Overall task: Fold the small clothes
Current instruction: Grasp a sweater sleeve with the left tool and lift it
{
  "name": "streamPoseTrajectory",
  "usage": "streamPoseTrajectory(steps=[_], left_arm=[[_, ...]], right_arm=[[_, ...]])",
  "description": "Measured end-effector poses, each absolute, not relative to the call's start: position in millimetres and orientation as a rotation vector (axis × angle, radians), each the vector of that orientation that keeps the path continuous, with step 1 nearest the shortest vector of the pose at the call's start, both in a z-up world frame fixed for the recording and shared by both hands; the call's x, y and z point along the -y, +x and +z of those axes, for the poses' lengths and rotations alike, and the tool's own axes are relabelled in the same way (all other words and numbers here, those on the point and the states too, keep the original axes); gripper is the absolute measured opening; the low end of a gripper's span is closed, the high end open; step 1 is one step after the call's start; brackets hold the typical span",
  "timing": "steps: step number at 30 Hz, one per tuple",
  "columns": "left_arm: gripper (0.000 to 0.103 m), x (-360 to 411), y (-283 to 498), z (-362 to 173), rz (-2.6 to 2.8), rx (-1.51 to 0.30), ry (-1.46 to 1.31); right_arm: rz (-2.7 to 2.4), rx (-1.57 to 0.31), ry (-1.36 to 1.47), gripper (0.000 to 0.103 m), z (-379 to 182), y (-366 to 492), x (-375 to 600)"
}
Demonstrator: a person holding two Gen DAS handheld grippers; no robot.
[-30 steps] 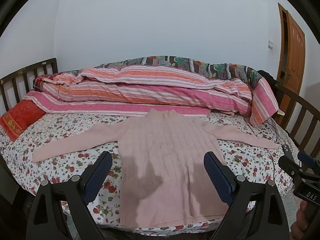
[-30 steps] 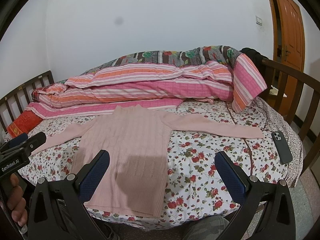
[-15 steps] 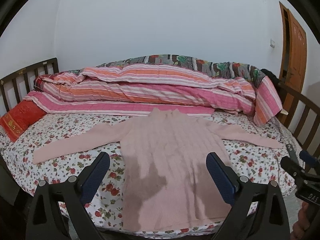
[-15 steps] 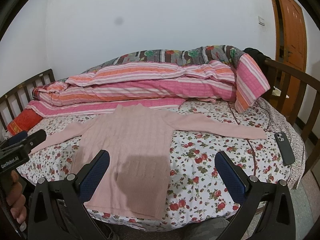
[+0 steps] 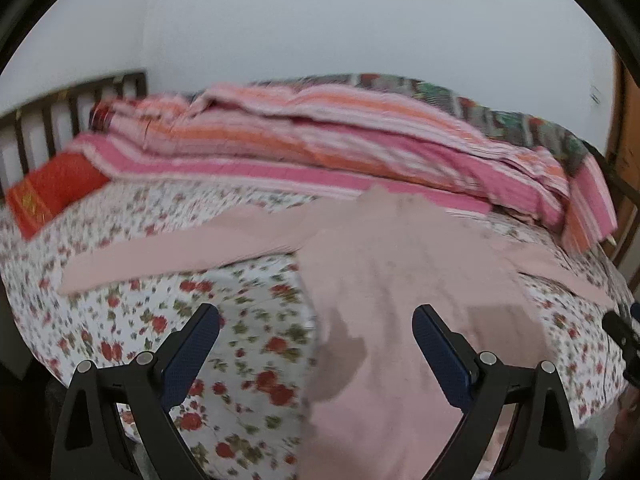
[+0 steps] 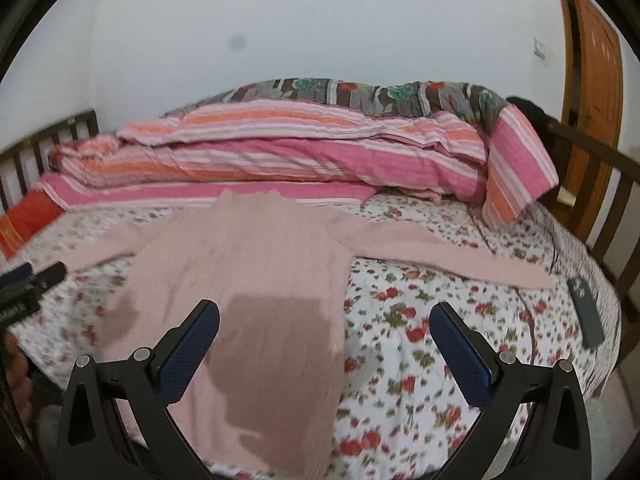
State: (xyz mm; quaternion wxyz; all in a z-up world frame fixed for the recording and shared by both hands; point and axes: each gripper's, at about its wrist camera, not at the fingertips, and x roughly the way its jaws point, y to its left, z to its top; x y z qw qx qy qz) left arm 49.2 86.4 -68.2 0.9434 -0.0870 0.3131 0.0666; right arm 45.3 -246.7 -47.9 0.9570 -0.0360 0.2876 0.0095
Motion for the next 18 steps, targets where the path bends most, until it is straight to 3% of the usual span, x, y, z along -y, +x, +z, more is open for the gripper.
streamPoseTrajectory(steps=[8, 18], left_arm=[[0.096, -207, 75, -131, 0.169, -0.734, -0.45], [0.092, -358, 54, -182, 0.384, -0.568, -0.86]], right_arm=[[0.146, -0.622, -0.042, 0.103, -89, 100, 231], [0.209, -0.637, -0.081, 0.103, -108, 177, 188]])
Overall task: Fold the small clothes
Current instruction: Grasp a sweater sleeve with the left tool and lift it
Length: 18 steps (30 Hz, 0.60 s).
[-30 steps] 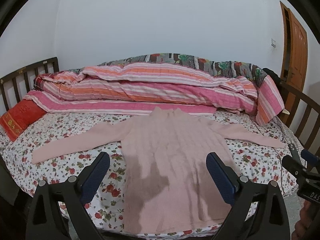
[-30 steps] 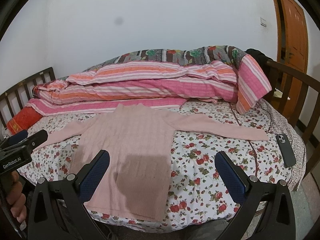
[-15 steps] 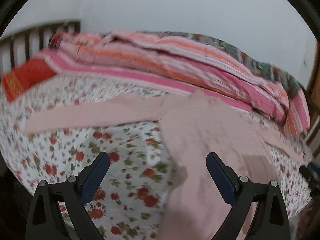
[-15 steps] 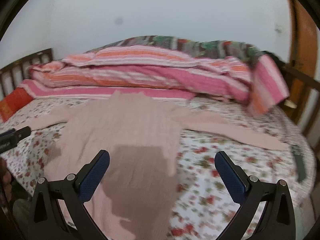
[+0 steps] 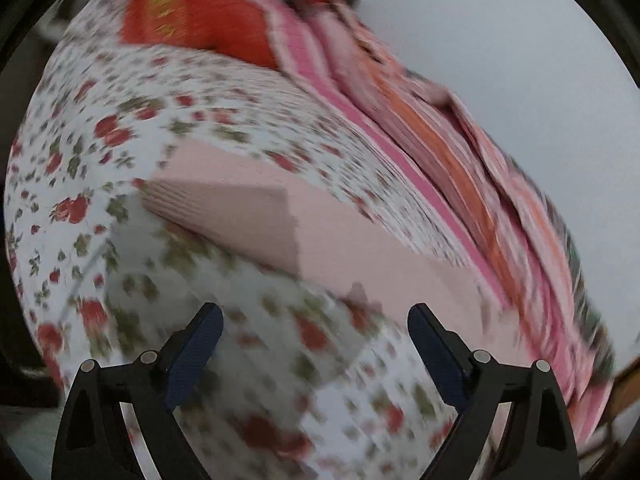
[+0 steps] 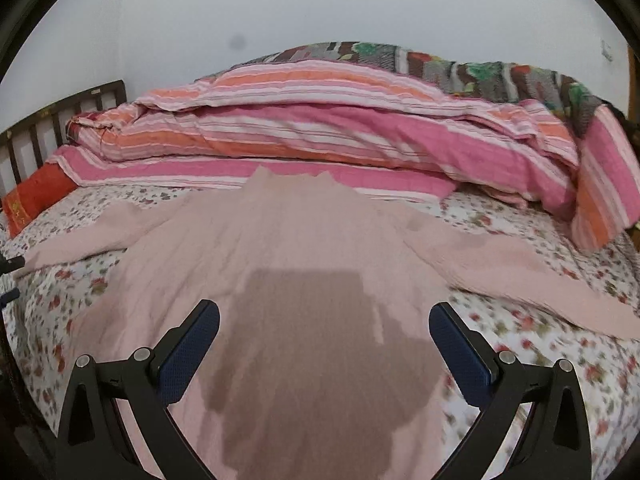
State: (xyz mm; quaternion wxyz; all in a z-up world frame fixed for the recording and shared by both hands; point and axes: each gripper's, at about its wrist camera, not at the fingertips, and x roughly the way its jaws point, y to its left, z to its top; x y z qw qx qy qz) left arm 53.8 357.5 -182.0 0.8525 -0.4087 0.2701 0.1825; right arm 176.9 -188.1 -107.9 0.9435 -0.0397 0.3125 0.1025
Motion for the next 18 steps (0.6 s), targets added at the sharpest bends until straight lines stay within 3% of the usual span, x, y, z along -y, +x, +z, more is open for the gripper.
streamPoseTrajectory(steps=[4, 6, 8, 9, 18], left_arm=[[0.074, -391, 63, -193, 0.396, -0.508, -0.939], [0.057, -400, 70, -190, 0.443, -0.507, -0.917], [0.016, -404, 79, -183, 0.497, -0.524, -0.86], [0.006, -404, 83, -177, 0.522, -0.53, -0.827], [0.007, -325, 156, -86, 0.42, -0.465, -0.551]], right_arm=[[0.237, -0.624, -0.063, 0.103, -109, 197, 176], [0.238, -0.623, -0.073, 0.103, -111, 203, 172], [0.23, -0.62, -0.078, 0.103, -118, 208, 173], [0.226, -0.618, -0.073, 0.103, -121, 208, 176], [0.167, -0.633, 0.105, 0.103, -121, 220, 241]])
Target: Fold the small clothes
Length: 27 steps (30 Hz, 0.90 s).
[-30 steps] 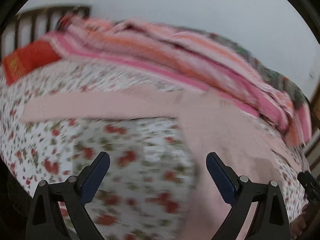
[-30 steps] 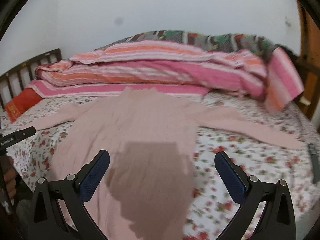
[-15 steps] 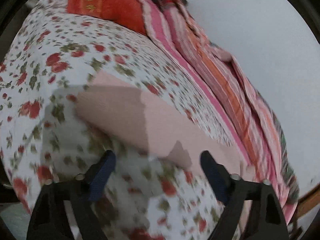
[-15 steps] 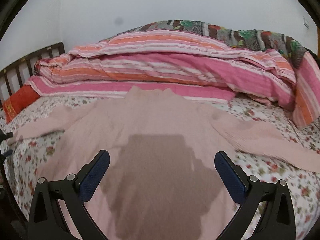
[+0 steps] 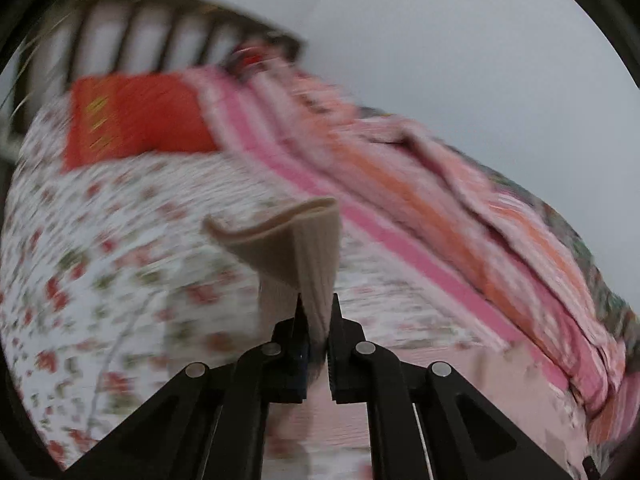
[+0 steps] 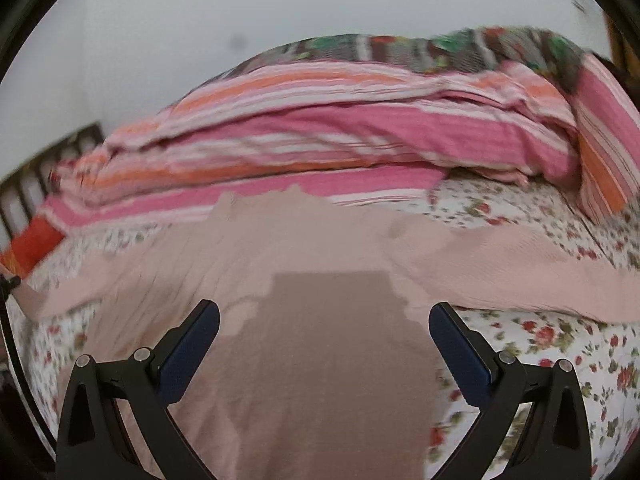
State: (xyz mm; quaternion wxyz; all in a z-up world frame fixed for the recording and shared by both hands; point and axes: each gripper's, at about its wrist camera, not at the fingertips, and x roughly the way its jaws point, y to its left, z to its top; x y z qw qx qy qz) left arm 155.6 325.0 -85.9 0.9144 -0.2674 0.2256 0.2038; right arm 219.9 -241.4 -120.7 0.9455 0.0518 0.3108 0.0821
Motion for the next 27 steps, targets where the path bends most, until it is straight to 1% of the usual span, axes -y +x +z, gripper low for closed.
streamPoseTrajectory(steps=[3, 6, 11, 14, 18, 22, 24, 25, 26, 27], left_arm=[[0.007, -269, 193, -56, 0.341, -0.45, -0.455], [0.007, -205, 229, -37, 0.242, -0.457, -0.361], [0.007, -86, 281, -25, 0.046, -0.493, -0.283], [0.007, -21, 299, -37, -0.062, -0.532, -0.275], [0.007, 61, 313, -70, -0.202, -0.6, -0.247], [0.008, 111, 317, -106, -0.323, -0.709, -0.26], [0.011, 121, 315, -117, -0.354, -0.766, -0.254], [0.015, 122, 312, -119, -0.359, -0.78, -0.253], [0.025, 119, 306, -118, -0.358, -0.781, -0.25], [0.032, 114, 305, -116, -0.349, -0.773, -0.251]], right_arm=[[0.151, -0.625, 0.169, 0.103, -117, 221, 267], [0.096, -0.594, 0.166, 0.103, -113, 219, 285], [0.079, -0.611, 0.258, 0.103, -114, 219, 330], [0.05, -0.611, 0.293, 0.103, -115, 215, 354], [0.051, -0.61, 0.336, 0.103, -115, 212, 376], [0.064, -0.61, 0.383, 0.103, -115, 212, 390], [0.076, -0.612, 0.398, 0.103, -114, 212, 392], [0.087, -0.612, 0.401, 0.103, -114, 212, 391], [0.096, -0.613, 0.4, 0.103, -114, 213, 389], [0.107, -0.614, 0.4, 0.103, -113, 212, 387]])
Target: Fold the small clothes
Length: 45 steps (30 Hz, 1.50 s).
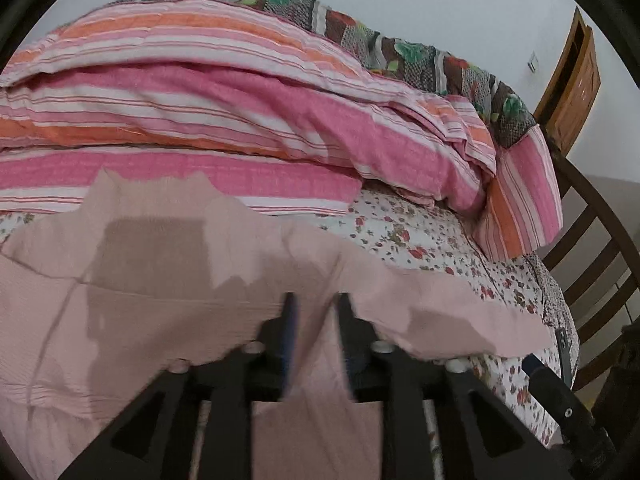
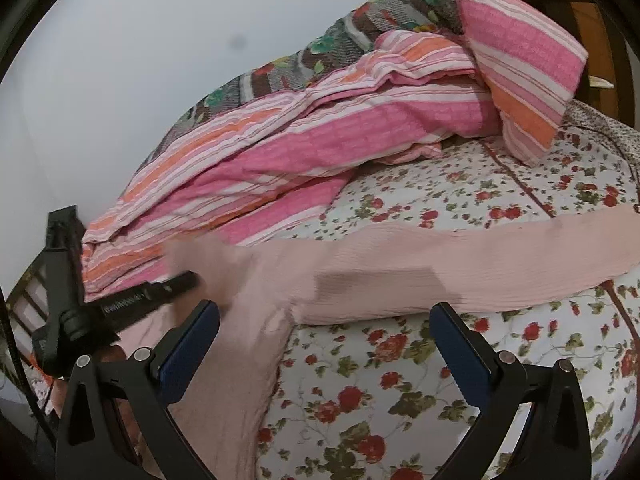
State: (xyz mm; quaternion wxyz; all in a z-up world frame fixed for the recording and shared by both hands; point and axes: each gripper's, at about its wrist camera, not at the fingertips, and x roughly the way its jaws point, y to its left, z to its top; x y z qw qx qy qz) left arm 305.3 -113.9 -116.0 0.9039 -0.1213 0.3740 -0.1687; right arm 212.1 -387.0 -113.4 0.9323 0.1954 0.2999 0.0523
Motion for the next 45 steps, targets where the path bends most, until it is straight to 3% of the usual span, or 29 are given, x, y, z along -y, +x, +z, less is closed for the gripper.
streamPoseTrajectory(steps=[2, 3, 7, 12, 15, 22, 24, 25, 31, 33, 40, 44, 45], left_arm=[[0.072, 92, 289, -109, -0.318, -0.722, -0.263], [0.076, 82, 288, -104, -0.296, -0.697, -0.267], [0.076, 23, 268, -99, -0.111, -0.652, -0.26], [0.076, -61, 228, -121, 0.081, -0.61, -0.322], [0.076, -90, 229, -136, 0.1, -0.662, -0.35], [0.076, -122, 222, -147, 0.066, -0.666, -0.385], [0.076, -129, 223, -148, 0.037, -0.673, -0.427], [0.076, -132, 223, -147, 0.031, -0.671, -0.435], [0.076, -138, 225, -143, -0.015, -0.672, -0.455], [0.076, -137, 228, -144, -0.05, -0.689, -0.47], [0.076, -117, 238, -139, -0.127, -0.685, -0.453], [0.076, -102, 253, -146, -0.101, -0.717, -0.416], [0.076, -101, 256, -149, -0.089, -0.734, -0.416]], right_arm=[[0.13, -0.614, 0.399, 0.103, -114, 213, 381], [0.135, -0.615, 0.4, 0.102, -114, 214, 379], [0.187, -0.642, 0.421, 0.092, -119, 222, 360], [0.243, -0.706, 0.411, 0.056, -130, 239, 334], [0.229, -0.729, 0.352, 0.05, -137, 247, 316], [0.177, -0.776, 0.308, 0.046, -154, 269, 301], [0.165, -0.784, 0.3, 0.03, -157, 273, 304], [0.165, -0.789, 0.297, 0.027, -159, 276, 303], [0.186, -0.816, 0.244, 0.023, -167, 280, 294], [0.207, -0.805, 0.279, 0.005, -167, 279, 299], [0.211, -0.668, 0.287, 0.003, -145, 260, 305], [0.192, -0.715, 0.284, 0.003, -151, 263, 307], [0.188, -0.734, 0.285, 0.008, -154, 265, 306]])
